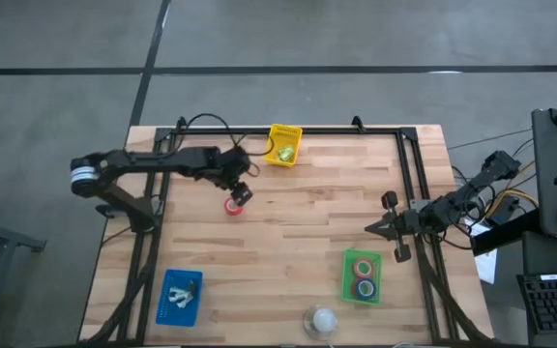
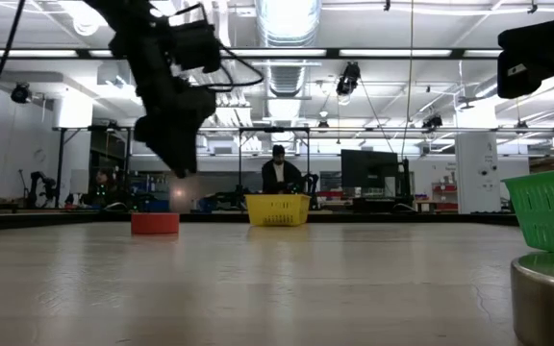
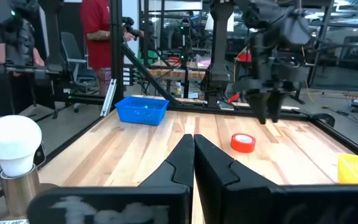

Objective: Pick and place Stapler, Stapler remover, tape
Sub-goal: Put the red tape into the green bin

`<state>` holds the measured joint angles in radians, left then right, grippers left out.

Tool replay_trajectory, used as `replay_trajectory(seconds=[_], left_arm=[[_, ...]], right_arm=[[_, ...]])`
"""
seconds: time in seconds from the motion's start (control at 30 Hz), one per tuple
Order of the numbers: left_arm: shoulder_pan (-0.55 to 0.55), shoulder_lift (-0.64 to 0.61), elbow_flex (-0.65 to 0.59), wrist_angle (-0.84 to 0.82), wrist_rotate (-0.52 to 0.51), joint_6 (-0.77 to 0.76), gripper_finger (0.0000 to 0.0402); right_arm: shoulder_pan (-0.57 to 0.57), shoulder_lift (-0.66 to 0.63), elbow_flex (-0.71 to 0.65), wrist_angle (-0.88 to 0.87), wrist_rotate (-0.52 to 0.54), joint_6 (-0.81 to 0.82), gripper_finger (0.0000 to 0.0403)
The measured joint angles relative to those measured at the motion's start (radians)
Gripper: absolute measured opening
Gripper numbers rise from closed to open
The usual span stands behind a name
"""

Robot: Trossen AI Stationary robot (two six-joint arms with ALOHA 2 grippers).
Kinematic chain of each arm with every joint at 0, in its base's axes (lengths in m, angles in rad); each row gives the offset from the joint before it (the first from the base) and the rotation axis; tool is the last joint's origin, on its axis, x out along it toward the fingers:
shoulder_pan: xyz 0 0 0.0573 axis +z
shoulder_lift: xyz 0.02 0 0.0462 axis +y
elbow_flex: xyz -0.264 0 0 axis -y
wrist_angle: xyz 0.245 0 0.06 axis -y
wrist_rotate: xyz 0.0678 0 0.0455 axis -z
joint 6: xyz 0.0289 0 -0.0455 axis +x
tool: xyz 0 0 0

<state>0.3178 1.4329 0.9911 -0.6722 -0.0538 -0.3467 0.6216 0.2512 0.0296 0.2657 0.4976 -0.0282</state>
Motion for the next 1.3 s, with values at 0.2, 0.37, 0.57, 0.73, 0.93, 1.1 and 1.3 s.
replay_trajectory(seconds=[0.2, 0.37, 0.57, 0.73, 0.93, 1.1, 1.3], left_arm=[[-0.002, -0.076, -0.154, 0.017, -0.008, -0.077, 0.0218], [-0.005, -0.095, -0.242, 0.082, 0.013, -0.107, 0.0218], [-0.007, -0.086, -0.301, 0.136, 0.019, -0.127, 0.0218], [-0.007, -0.086, -0.339, 0.237, 0.04, -0.166, 0.0218], [-0.008, -0.074, -0.366, 0.254, 0.033, -0.195, 0.0218], [-0.008, -0.065, -0.371, 0.266, 0.027, -0.21, 0.0204], [-0.008, -0.05, -0.371, 0.322, 0.022, -0.226, 0.0144]], right_arm=[[0.0, 0.0, 0.0, 0.0, 0.0, 0.001, 0.0008], [0.0, 0.0, 0.0, 0.0, 0.0, 0.0, 0.0008], [0.0, 0.0, 0.0, 0.0, 0.0, -0.001, 0.0008], [0.0, 0.0, 0.0, 0.0, 0.0, -0.001, 0.0008], [0.0, 0.0, 0.0, 0.0, 0.0, 0.0, 0.0008], [0.0, 0.0, 0.0, 0.0, 0.0, 0.001, 0.0008], [0.0, 0.0, 0.0, 0.0, 0.0, 0.001, 0.0008]])
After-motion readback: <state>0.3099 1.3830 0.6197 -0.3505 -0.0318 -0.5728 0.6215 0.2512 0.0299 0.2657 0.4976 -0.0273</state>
